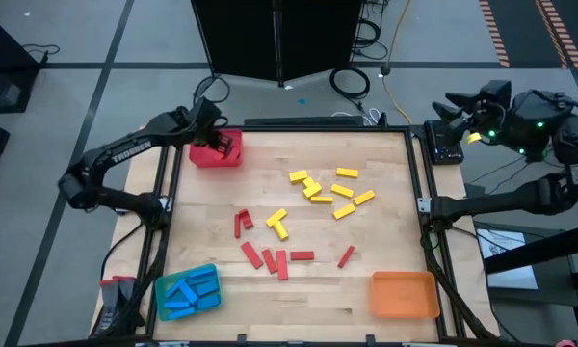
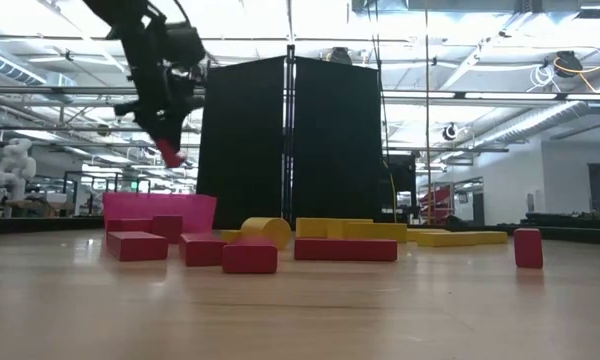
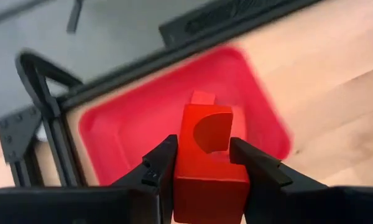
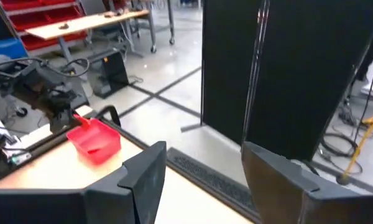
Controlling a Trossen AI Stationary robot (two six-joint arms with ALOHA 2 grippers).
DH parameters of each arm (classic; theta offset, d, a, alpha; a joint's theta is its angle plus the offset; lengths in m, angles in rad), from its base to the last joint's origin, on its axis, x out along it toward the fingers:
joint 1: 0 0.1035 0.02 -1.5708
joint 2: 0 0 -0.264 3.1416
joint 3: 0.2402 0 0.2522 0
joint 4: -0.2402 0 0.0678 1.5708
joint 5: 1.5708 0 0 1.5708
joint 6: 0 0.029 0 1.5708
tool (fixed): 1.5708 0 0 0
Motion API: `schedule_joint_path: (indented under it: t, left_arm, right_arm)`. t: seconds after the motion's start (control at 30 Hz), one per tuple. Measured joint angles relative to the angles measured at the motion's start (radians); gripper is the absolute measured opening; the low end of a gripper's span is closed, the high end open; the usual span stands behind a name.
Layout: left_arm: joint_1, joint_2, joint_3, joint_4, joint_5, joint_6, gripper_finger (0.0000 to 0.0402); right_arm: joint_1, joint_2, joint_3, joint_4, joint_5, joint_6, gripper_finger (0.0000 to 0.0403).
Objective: Sort blocks
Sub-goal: Put the red block into the red bin
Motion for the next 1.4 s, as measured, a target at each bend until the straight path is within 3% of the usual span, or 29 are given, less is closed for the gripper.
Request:
schedule_joint_path:
  t: [0.2, 0.57, 0.7, 1.1, 1.23, 1.4]
  left_arm:
    - [0.054, 0.079, -0.025, -0.006, 0.015, 0.003, 0.0132]
    - [0.058, 0.249, -0.025, -0.002, 0.005, 0.024, 0.0132]
    - [0.056, 0.270, -0.025, 0.010, -0.005, 0.040, 0.0156]
    - [0.057, 0.249, -0.010, 0.007, 0.016, 0.133, 0.0290]
    - [0.055, 0.184, 0.057, -0.008, 0.020, 0.185, 0.0307]
    - [0.032, 0.056, 0.157, -0.012, 0.164, 0.303, 0.0308]
  right_arm:
    - [-0.001, 0.030, 0.000, -0.023, -0.026, 0.005, 0.0204]
    - [-0.001, 0.059, 0.000, -0.064, -0.025, -0.016, 0.0204]
    - [-0.001, 0.059, 0.000, -0.079, -0.026, 0.012, 0.0204]
    - [-0.001, 0.057, 0.000, -0.080, -0.047, 0.003, 0.0204]
    - [-0.001, 0.056, 0.000, -0.080, -0.047, -0.003, 0.0204]
    - [-0.001, 0.057, 0.000, -0.088, -0.047, -0.004, 0.0204]
